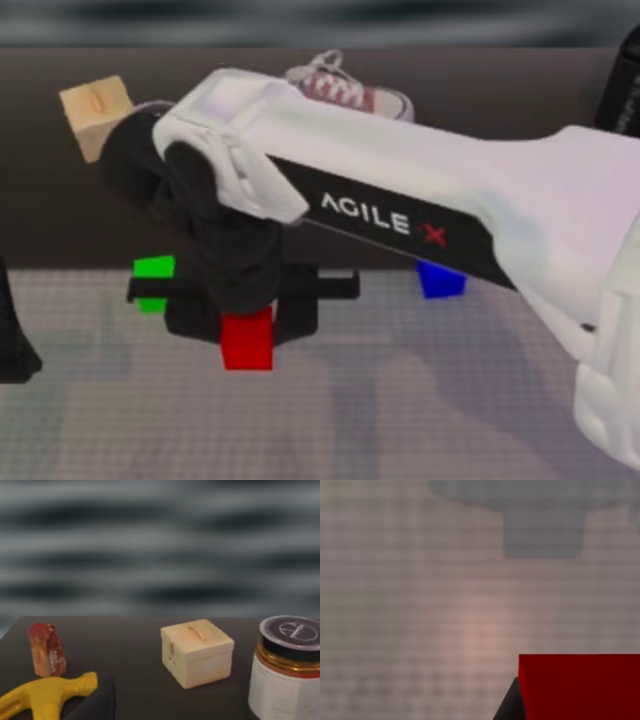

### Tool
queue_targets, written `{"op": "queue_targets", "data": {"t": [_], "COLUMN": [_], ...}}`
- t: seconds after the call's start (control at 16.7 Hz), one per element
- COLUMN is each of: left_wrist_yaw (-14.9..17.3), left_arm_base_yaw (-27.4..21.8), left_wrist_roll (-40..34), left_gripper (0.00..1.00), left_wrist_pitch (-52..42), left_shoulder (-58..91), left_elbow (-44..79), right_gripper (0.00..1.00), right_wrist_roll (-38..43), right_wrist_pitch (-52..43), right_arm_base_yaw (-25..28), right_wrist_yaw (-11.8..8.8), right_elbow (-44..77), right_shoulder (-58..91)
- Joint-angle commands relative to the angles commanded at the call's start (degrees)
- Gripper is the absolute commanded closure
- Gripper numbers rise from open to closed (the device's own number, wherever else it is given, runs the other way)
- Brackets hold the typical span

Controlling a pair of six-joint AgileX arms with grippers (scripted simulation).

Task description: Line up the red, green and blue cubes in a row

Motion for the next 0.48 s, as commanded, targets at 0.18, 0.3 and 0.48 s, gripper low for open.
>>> {"op": "queue_targets", "data": {"t": [0.18,0.3,0.48], "left_wrist_yaw": [0.0,0.0,0.0], "left_arm_base_yaw": [0.0,0.0,0.0], "left_wrist_roll": [0.0,0.0,0.0], "left_gripper": [0.00,0.00,0.00], "left_wrist_pitch": [0.0,0.0,0.0], "left_shoulder": [0.0,0.0,0.0], "left_elbow": [0.0,0.0,0.0], "right_gripper": [1.00,1.00,1.00], "right_wrist_roll": [0.2,0.3,0.3], "right_wrist_pitch": [5.9,10.6,13.1], "right_arm_base_yaw": [0.0,0.2,0.4], "right_wrist_yaw": [0.0,0.1,0.2], "right_elbow": [-4.7,-8.5,-10.9], "right_shoulder": [0.9,1.7,2.4]}}
